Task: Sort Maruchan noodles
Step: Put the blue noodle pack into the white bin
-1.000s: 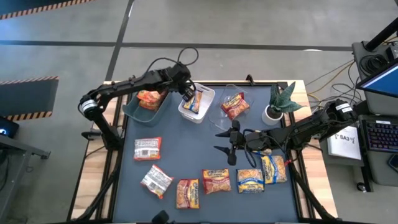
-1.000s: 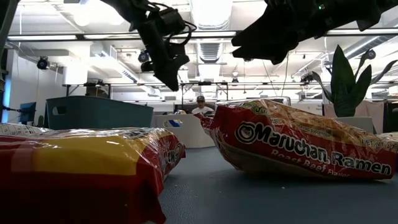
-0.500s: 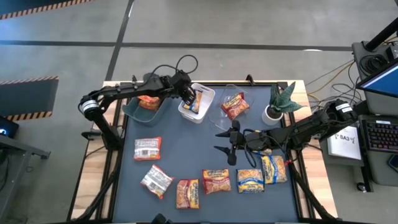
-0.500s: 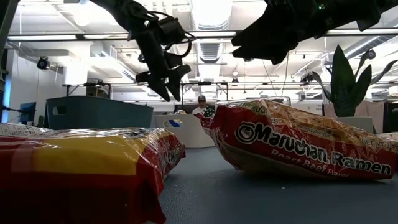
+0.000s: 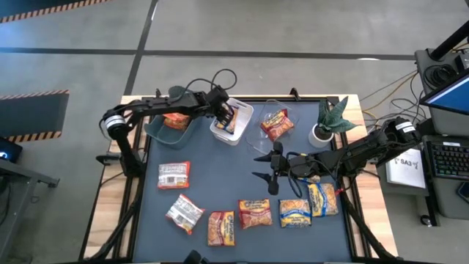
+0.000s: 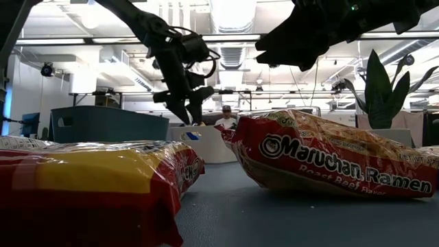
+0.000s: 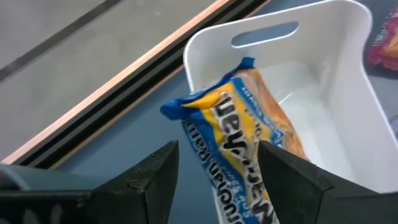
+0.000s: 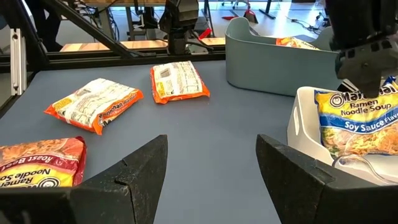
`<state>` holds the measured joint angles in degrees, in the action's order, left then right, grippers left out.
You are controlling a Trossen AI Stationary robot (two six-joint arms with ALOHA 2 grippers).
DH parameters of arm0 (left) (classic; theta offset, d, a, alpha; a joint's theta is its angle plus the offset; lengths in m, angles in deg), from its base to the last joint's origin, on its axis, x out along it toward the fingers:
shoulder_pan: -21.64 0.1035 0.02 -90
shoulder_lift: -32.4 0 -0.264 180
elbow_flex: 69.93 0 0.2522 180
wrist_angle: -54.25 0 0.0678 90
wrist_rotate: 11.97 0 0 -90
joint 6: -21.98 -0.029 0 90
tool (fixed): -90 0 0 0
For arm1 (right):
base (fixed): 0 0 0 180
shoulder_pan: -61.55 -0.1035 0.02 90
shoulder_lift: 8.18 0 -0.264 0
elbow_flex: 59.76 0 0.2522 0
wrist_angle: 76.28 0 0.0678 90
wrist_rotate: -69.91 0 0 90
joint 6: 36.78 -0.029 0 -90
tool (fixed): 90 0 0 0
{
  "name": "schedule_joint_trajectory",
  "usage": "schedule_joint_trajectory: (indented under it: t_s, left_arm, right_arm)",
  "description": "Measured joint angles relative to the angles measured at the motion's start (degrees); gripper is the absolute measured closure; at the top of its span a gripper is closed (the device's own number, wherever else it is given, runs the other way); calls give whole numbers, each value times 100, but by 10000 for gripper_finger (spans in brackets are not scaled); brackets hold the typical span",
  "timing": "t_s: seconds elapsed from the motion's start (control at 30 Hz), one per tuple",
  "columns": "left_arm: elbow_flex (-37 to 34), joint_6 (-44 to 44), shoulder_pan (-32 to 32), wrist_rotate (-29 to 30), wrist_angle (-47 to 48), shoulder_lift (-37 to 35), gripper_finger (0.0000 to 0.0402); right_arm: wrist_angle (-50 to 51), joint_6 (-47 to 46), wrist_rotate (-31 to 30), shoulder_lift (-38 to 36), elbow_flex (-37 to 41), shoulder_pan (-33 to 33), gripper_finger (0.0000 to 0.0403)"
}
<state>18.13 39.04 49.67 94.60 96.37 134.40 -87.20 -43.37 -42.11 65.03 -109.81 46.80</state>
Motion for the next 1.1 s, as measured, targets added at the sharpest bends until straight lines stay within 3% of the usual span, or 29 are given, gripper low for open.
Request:
schedule_joint_trajectory:
  t_s: [0.37,0.53,0.73,0.97,1.1]
  left_arm:
    - [0,-44,-26,-390,-299,15,201]
    - [0,-46,-26,-345,-294,15,201]
    - [0,-42,-25,239,-206,15,201]
    - [-20,-50,-26,220,-116,85,201]
    - [-20,-68,-24,-103,-112,239,201]
  right_arm:
    - [7,11,0,0,0,2,170]
    - [7,10,0,0,0,0,170]
    - [7,11,0,0,0,2,170]
    - [9,11,0,0,0,0,170]
    - [10,1,0,0,0,0,170]
